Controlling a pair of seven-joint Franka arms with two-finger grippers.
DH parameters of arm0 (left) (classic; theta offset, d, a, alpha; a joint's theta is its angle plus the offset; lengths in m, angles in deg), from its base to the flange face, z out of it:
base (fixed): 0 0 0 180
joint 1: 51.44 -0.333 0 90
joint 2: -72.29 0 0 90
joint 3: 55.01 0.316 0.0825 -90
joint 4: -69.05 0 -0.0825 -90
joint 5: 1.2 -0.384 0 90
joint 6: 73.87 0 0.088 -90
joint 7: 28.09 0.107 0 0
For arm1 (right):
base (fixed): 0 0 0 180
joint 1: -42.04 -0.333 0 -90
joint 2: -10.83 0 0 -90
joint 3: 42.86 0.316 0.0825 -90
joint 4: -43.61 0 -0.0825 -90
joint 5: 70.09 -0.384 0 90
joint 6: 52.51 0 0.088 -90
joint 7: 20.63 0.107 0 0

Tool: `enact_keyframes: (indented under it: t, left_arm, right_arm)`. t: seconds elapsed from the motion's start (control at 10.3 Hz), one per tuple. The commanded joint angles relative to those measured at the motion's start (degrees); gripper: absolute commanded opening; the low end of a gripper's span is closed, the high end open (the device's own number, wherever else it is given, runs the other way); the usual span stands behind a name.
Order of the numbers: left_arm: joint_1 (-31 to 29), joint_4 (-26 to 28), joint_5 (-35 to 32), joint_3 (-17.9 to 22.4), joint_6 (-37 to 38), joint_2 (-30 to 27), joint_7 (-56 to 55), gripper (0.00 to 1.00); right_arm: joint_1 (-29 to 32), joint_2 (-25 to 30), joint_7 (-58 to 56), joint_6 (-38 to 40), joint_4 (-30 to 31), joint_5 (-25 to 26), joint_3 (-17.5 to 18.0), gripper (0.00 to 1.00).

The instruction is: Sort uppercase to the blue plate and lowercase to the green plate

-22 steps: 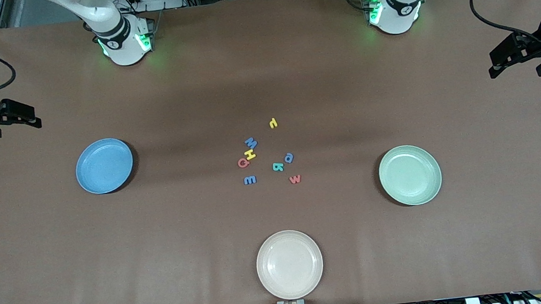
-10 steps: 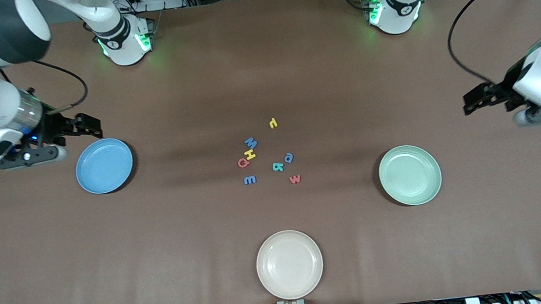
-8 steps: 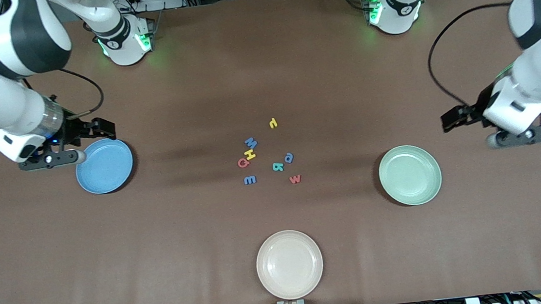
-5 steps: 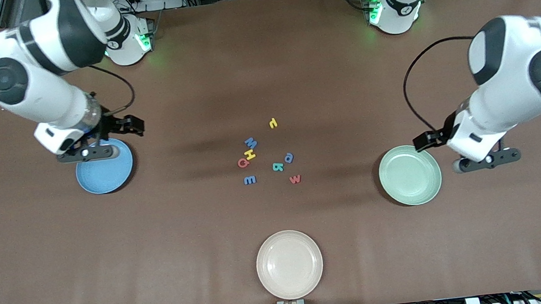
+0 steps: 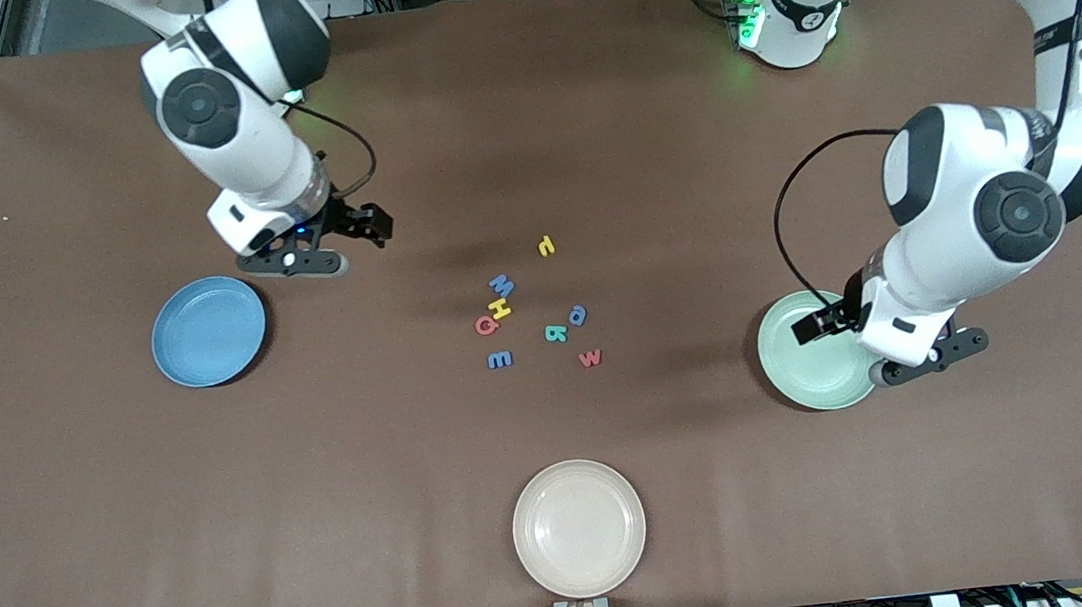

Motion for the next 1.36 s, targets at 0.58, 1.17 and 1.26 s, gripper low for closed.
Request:
enact_keyframes:
  t: [0.58,1.17,1.26]
  left_arm:
    - [1.9,-4.4,0.6,0.6,-8.1,9.8,-10.5,1.0]
    - [1.4,-5.4,0.0,0.9,-9.9,11.7,-12.2,1.0]
    - [0.8,-5.6,0.0,1.1,-9.9,11.7,-11.7,1.0]
  right_arm:
    - [-3.2,-12.4,16.1,-20.1,3.0,2.6,3.5,1.0]
    - [-11.0,-24.2,34.4,-20.4,-6.1,17.5,2.1,1.0]
    - [-11.8,-25.3,34.3,-21.0,-6.9,17.5,1.1,1.0]
